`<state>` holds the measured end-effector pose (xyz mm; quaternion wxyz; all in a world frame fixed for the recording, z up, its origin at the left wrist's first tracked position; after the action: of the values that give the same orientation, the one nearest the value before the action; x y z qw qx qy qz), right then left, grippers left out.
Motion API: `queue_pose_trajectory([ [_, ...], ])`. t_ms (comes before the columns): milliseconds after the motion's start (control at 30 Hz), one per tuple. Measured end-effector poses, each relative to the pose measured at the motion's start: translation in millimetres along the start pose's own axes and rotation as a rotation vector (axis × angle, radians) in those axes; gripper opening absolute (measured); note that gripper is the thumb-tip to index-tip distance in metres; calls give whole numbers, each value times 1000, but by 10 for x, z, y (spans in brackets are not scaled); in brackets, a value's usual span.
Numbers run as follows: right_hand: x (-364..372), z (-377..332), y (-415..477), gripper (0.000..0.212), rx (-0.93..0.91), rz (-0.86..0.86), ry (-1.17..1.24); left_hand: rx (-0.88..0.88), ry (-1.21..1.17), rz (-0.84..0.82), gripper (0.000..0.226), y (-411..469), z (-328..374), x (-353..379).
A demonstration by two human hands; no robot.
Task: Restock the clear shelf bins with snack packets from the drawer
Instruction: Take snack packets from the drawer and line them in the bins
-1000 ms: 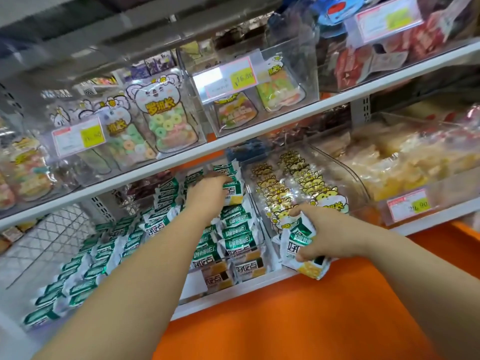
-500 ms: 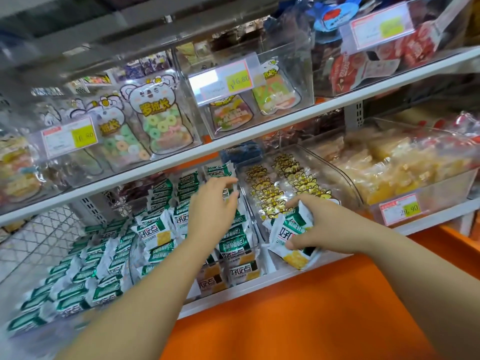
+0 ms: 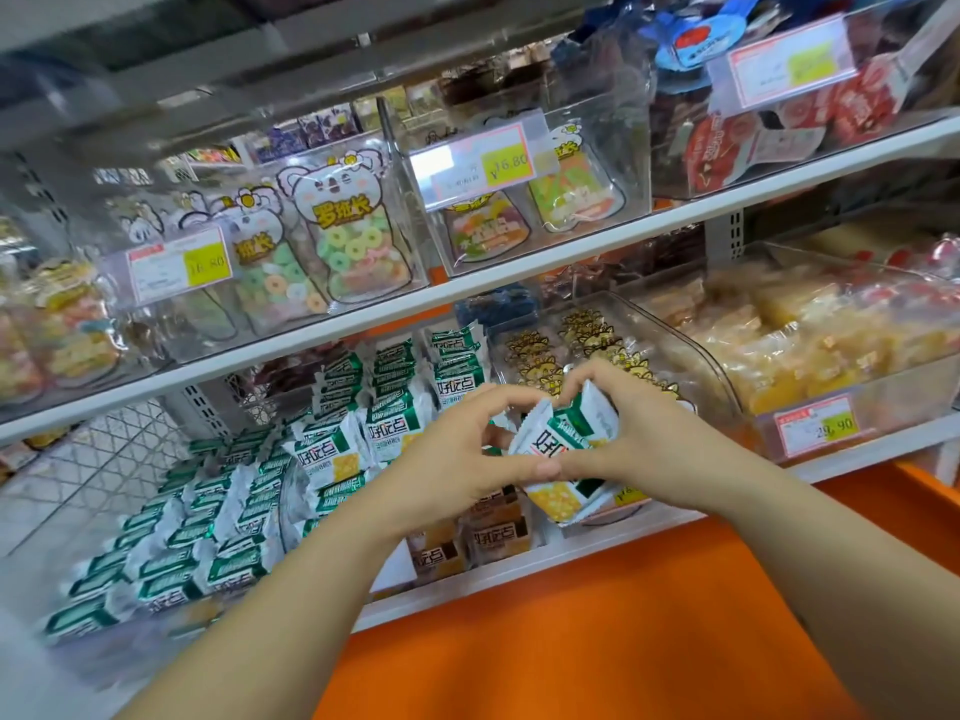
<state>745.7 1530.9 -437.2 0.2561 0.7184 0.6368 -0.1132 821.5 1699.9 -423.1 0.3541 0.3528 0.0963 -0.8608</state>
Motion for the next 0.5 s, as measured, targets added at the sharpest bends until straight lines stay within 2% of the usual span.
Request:
queue_pose_trajectory([
  [167,26,-32,-4,44,50,-66,111,15,-32,-40,39,-104,73,-81],
  [233,16,-21,9,45,66,-39,199,-5,-99,25,32,-92,24,-179],
  [300,-20,-8,39,40,83,45,224,-51,-153,169,27,-45,-70,-306],
  [400,-72,26,82,30,133,193,278,-141,77,398,24,91,-245,-422],
  [500,-83,40,105,29,155,240,307,-188,301,445,23,276,-388,-413],
])
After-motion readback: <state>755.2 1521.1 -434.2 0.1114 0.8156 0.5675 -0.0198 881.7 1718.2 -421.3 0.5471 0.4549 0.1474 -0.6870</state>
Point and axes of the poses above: each hand's wrist, its own y-axis towards the middle knuckle, its own x-axis out of the palm, z = x × y, the point moved 1 cm from there along y, towards the middle knuckle, and after that the axes turned 1 degree about -x, right-handed, at the moved point
